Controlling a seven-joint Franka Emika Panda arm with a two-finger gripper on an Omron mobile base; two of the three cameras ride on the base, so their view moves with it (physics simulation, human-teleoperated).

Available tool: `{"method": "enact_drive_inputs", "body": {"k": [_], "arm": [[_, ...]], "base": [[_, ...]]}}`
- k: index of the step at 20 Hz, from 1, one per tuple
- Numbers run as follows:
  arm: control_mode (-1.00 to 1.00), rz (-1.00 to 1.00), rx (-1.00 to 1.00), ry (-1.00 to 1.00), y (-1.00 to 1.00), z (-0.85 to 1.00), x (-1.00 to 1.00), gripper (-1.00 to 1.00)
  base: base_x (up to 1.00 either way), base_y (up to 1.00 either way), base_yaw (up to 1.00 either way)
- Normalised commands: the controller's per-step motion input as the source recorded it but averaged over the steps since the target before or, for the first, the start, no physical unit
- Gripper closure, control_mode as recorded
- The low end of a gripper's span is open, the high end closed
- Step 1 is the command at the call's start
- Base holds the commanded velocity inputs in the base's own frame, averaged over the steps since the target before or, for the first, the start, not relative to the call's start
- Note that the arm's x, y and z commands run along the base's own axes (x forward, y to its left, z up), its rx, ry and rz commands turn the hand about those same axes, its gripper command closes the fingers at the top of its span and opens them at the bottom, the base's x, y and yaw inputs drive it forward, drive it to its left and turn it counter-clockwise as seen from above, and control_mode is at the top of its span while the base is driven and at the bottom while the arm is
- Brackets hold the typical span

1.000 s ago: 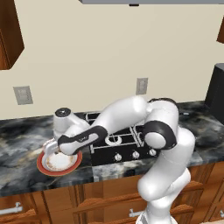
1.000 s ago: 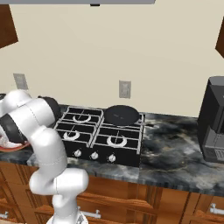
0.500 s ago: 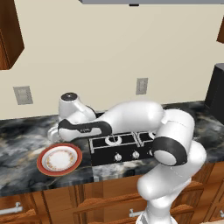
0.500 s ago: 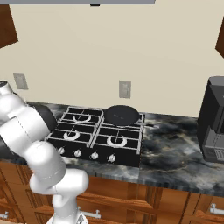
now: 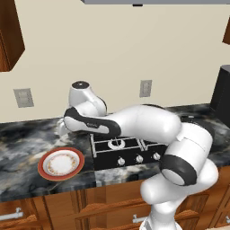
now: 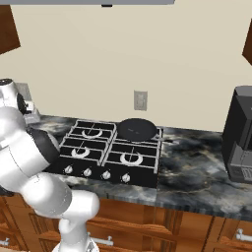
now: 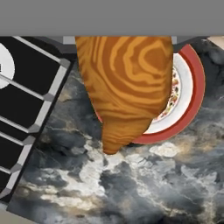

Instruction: Pick the croissant and place it on the pan. Then turn on the stove to warm the croissant.

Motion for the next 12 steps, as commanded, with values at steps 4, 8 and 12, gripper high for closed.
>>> {"method": "enact_drive_inputs", "body": {"k": [4, 8, 12], "arm": [[-1.0, 0.0, 0.0, -0.03, -0.51, 0.31, 0.0, 1.0], [-1.0, 0.0, 0.0, -0.06, -0.72, 0.18, 0.0, 1.0], [-1.0, 0.0, 0.0, -0.02, -0.76, 0.16, 0.0, 1.0]], "base": [[0.0, 0.0, 0.0], [0.0, 0.0, 0.0], [0.0, 0.0, 0.0]]}}
